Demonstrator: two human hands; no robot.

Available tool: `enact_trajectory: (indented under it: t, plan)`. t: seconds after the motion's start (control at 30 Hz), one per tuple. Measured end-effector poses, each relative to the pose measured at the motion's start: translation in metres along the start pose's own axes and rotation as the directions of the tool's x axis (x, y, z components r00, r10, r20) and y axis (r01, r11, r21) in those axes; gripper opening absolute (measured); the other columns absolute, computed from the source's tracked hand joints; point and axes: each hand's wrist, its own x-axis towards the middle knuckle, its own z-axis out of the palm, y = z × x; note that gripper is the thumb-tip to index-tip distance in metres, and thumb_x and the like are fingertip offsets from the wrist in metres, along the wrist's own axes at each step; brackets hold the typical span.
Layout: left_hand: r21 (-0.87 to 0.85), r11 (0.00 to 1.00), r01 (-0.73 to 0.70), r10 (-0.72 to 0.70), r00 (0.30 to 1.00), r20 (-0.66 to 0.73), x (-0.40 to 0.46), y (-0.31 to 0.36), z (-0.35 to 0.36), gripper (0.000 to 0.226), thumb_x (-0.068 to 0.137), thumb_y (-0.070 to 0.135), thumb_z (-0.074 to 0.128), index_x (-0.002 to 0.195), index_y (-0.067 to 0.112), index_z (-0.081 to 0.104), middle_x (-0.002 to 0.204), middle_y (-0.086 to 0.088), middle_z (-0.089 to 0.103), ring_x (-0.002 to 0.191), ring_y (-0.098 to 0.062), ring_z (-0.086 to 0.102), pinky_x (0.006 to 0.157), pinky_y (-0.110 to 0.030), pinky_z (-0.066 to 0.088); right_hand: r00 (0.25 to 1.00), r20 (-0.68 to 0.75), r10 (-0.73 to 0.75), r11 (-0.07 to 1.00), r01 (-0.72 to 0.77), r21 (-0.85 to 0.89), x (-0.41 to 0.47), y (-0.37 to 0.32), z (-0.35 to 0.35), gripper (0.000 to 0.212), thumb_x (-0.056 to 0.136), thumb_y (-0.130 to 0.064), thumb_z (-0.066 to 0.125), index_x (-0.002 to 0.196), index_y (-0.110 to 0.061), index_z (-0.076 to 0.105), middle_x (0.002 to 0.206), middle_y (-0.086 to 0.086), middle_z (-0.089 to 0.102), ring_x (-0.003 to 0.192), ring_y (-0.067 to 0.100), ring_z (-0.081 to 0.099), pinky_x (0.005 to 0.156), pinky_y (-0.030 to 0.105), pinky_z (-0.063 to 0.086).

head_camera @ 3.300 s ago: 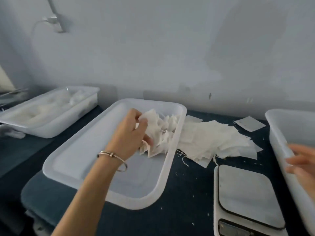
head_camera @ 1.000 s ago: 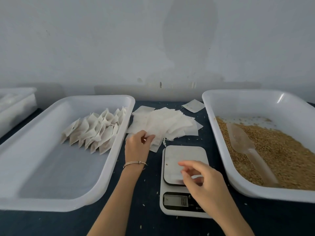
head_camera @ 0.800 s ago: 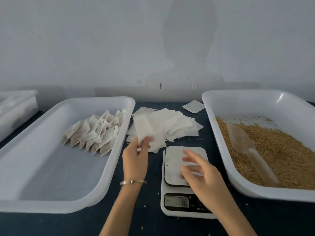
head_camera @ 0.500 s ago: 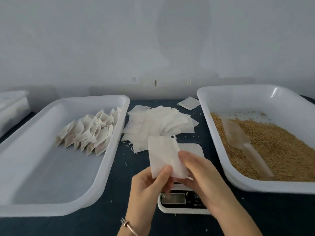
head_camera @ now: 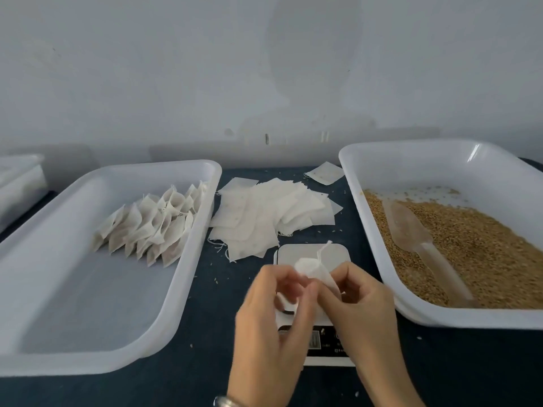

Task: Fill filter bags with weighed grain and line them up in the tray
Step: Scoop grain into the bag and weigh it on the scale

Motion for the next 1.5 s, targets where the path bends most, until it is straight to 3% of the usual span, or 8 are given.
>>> enact_trajectory:
  t: [0.1,0.43,0.77,0.93,1.13,1.27,1.37,1.5]
  plan:
    - [-0.183,0.950,0.254,-0.235,0.965,0.120,0.006,0.002,0.007,0.015,0.085,0.041,0.062,0.089,0.029,0.054,0.081,0.005,0.068,0.077,-0.010,0.066,0.062,-0.013,0.049,0.987,0.099,-0.126,0.989,0.133,-0.068,-0.003,-0.005,0.001,0.010,0.079,-0.033,0.066,0.071,-0.029,0.067,0.067,-0.011,0.066,0.067,0.005,0.063,0.059,0.013,0.048]
    - [-0.204,0.931,0.302,-0.265,0.945,0.191,0.009,-0.007,-0.004,0.012,0.082,0.031,0.062,0.080,0.021,0.069,0.082,-0.005,0.072,0.082,-0.020,0.069,0.077,-0.034,0.056,0.965,0.240,-0.102,0.993,0.111,-0.026,-0.006,-0.004,-0.007,0.008,0.085,-0.019,0.066,0.078,-0.017,0.069,0.074,-0.006,0.068,0.077,0.008,0.065,0.068,0.017,0.052]
    - [0.224,0.966,-0.132,0.127,0.991,0.034,0.006,-0.004,0.002,0.013,0.085,0.017,0.058,0.074,0.018,0.051,0.090,0.016,0.051,0.071,-0.006,0.053,0.060,-0.010,0.041,0.978,0.012,-0.209,0.941,0.205,-0.269,-0.006,-0.009,-0.007,0.005,0.080,-0.023,0.064,0.076,-0.025,0.061,0.072,-0.011,0.062,0.074,0.004,0.062,0.063,0.018,0.050]
    - [0.373,0.864,-0.339,0.363,0.932,0.007,0.003,-0.004,0.004,0.013,0.076,0.012,0.055,0.064,0.008,0.050,0.102,0.008,0.050,0.089,-0.013,0.053,0.071,-0.029,0.044,0.958,0.007,-0.286,0.902,0.272,-0.335,-0.004,-0.010,-0.011,0.024,0.080,-0.008,0.067,0.074,-0.023,0.050,0.068,-0.008,0.054,0.060,0.012,0.058,0.049,0.017,0.045]
    - [0.206,0.968,-0.143,0.156,0.987,-0.049,0.007,0.003,-0.003,0.013,0.071,0.014,0.058,0.062,0.012,0.048,0.102,0.015,0.056,0.092,-0.008,0.058,0.074,-0.010,0.039,0.856,0.315,-0.410,0.653,0.516,-0.554,-0.004,-0.020,-0.020,0.028,0.073,0.007,0.071,0.069,-0.021,0.065,0.075,-0.004,0.049,0.053,0.014,0.052,0.042,0.033,0.044]
    - [0.183,0.946,-0.267,0.226,0.950,0.214,0.009,0.006,-0.006,0.004,0.072,0.017,0.054,0.076,0.016,0.052,0.115,0.013,0.055,0.118,-0.007,0.050,0.094,-0.018,0.038,0.900,0.368,-0.234,0.609,0.431,-0.666,-0.004,-0.021,-0.018,0.033,0.067,0.002,0.072,0.056,-0.022,0.053,0.073,-0.009,0.046,0.049,0.014,0.046,0.039,0.030,0.035]
    - [0.233,0.916,-0.327,0.170,0.842,0.512,0.010,-0.001,-0.012,0.059,0.067,0.027,0.060,0.123,0.025,0.041,0.138,0.019,0.040,0.141,-0.003,0.023,0.115,-0.044,0.011,0.926,0.330,-0.182,0.785,0.339,-0.519,0.002,-0.018,-0.019,0.022,0.085,-0.007,0.061,0.077,-0.025,0.069,0.077,-0.009,0.050,0.063,0.012,0.053,0.056,0.031,0.045]
    - [0.468,0.817,-0.338,0.055,0.852,0.520,0.015,-0.010,-0.002,0.108,0.065,0.040,0.067,0.145,0.030,-0.004,0.133,0.022,0.037,0.134,0.007,0.025,0.115,-0.050,-0.005,0.912,0.396,-0.104,0.882,0.269,-0.388,0.003,-0.025,-0.022,0.018,0.091,-0.018,0.056,0.081,-0.020,0.071,0.076,-0.006,0.053,0.068,0.008,0.053,0.059,0.018,0.043]
